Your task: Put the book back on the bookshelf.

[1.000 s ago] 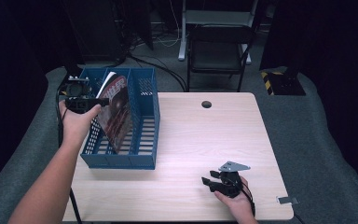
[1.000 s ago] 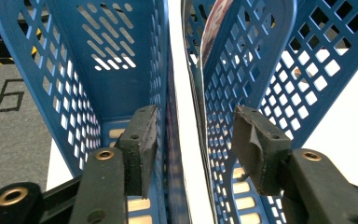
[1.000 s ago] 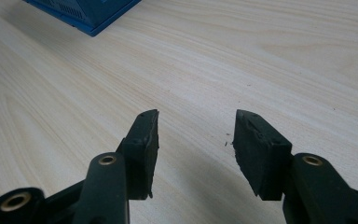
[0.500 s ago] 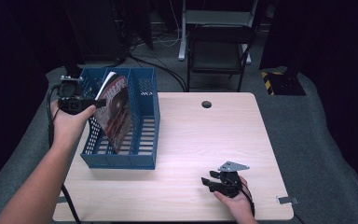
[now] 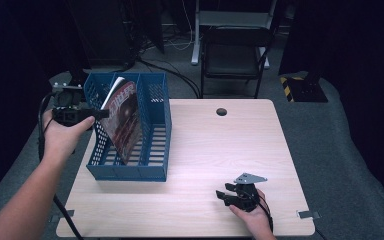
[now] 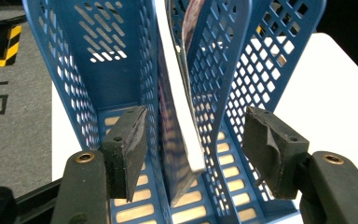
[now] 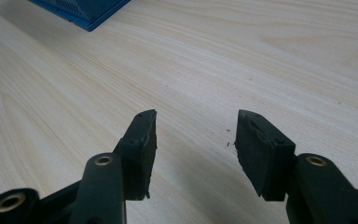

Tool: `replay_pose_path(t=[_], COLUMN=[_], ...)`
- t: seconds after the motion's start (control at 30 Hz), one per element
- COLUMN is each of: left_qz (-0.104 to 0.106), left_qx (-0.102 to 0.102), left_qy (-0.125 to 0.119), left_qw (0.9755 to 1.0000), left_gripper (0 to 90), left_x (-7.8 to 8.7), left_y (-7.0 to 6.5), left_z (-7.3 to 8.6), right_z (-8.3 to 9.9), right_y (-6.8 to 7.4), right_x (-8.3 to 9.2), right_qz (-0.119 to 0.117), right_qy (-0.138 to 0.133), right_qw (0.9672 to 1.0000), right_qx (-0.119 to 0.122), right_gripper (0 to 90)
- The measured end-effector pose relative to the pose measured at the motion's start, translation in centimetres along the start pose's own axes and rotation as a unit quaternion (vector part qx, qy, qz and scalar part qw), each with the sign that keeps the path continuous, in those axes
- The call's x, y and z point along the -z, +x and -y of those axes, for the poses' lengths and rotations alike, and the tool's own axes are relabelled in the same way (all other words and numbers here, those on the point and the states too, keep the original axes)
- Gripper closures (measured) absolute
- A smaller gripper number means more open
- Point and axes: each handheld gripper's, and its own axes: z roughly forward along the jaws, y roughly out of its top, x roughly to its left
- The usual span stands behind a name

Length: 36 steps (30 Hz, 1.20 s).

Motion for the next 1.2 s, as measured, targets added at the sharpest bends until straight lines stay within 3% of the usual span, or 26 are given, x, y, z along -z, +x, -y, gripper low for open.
replay_pose_path(t=[0.4, 0.73, 0.87, 0.93, 1.2], left_qz=[0.018, 0.039, 0.047, 0.057, 0.079], left_qx=[-0.037, -0.042, -0.051, -0.057, -0.06], left_qy=[0.002, 0.006, 0.002, 0.012, 0.01], left_qw=[0.9991, 0.9983, 0.9975, 0.9967, 0.995], left_gripper=[40.1, 40.2, 40.2, 40.2, 40.2], left_x=[2.3, 3.8, 4.0, 4.2, 4.4], left_y=[-1.6, -2.7, -3.3, -3.5, -4.2], left_z=[0.9, 2.3, 2.9, 3.2, 4.6], right_z=[0.1, -0.2, -0.3, -0.3, -0.4], right_y=[-0.2, 0.2, 0.2, 0.2, 0.4], right_x=[0.3, 0.1, 0.1, 0.1, -0.1], right_qz=[0.002, 0.001, 0.0, -0.002, -0.002], right_qy=[-0.003, -0.003, -0.003, -0.003, -0.001], right_qw=[1.0, 1.0, 1.0, 1.0, 0.9999], right_qx=[-0.003, 0.007, 0.006, 0.007, 0.012], right_gripper=[48.0, 48.0, 48.0, 48.0, 47.9])
